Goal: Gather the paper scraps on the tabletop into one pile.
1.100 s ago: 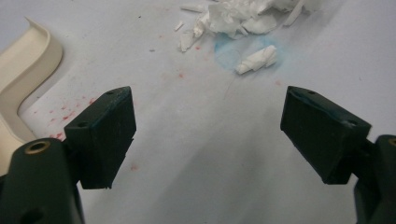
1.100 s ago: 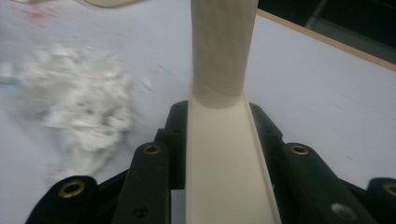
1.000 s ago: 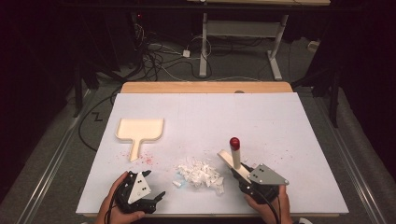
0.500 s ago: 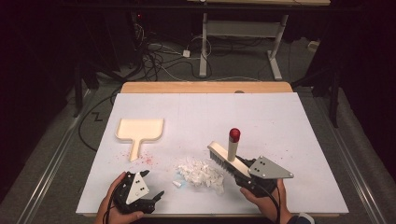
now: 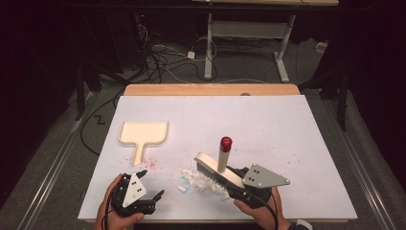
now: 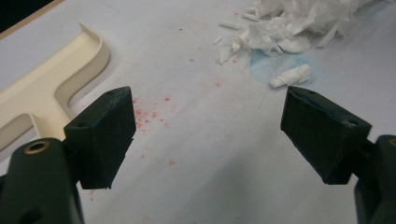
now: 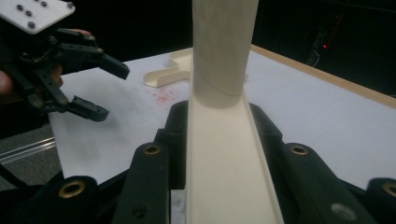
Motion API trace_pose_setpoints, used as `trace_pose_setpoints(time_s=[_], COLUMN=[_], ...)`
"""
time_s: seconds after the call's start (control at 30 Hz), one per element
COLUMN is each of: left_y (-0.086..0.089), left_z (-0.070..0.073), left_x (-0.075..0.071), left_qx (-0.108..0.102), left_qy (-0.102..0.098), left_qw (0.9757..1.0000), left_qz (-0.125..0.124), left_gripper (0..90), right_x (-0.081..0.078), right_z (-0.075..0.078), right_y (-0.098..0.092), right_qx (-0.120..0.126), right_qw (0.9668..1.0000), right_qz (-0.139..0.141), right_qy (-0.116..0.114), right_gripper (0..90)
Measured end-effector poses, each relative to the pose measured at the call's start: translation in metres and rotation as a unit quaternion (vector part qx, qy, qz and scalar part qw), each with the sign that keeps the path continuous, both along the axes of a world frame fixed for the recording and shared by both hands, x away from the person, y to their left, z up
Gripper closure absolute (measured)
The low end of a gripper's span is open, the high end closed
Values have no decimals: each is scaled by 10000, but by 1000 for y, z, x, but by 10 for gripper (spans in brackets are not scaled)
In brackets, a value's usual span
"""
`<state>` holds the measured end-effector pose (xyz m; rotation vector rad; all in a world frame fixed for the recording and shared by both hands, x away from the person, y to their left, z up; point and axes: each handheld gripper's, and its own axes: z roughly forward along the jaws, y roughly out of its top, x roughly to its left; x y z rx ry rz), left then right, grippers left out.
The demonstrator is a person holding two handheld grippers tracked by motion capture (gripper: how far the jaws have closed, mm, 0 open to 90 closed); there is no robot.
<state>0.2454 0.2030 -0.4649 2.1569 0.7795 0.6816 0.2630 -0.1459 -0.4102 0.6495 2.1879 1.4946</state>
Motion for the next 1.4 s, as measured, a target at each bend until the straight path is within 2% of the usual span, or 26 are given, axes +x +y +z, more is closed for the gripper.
trace_pose_setpoints(time_s=[0.13, 0.23, 0.3, 0.4, 0.53, 0.63, 0.8, 0.9, 1.0, 1.17, 1.2, 1.4], left_y=[2, 5, 7, 10, 9, 9, 7, 5, 2, -2, -3, -5], left_z=[0, 1, 2, 3, 3, 2, 0, 0, -2, -3, -4, -5], left_x=[0, 0, 0, -1, -1, -1, -1, -1, 0, 0, -1, -1], left_qx=[-22, -58, -47, -97, -77, -59, -3, 7, 60, 112, 80, 101], left_qy=[-14, -31, -38, -52, -50, -20, 4, 18, 66, 111, 169, 200], left_qw=[10000, 9999, 9999, 9998, 9998, 9999, 9999, 9999, 9999, 9999, 9998, 9997], left_qz=[54, 95, 142, 192, 170, 145, 128, 108, 48, -42, -43, -114], left_gripper=[171, 170, 170, 170, 172, 172, 172, 172, 172, 172, 172, 172], right_x=[-5, -9, -13, -18, -19, -18, -10, -6, -6, -4, -3, -1], right_z=[-5, -8, -11, -18, -32, -40, -47, -45, -43, -35, -32, -11], right_y=[21, 33, 41, 56, 72, 77, 71, 63, 54, 41, 39, 13], right_qx=[-83, -16, 117, 142, -55, -194, -364, -411, -504, -420, -416, -207], right_qw=[9999, 9999, 9996, 9991, 9982, 9977, 9985, 9982, 9982, 9984, 9983, 9991], right_qz=[69, 158, 226, 345, 488, 478, 207, 54, -49, -71, -33, 179], right_qy=[43, 11, 86, 201, 342, 438, 349, 424, 329, 375, 395, 337], right_gripper=[677, 677, 677, 677, 678, 677, 677, 677, 677, 677, 677, 676])
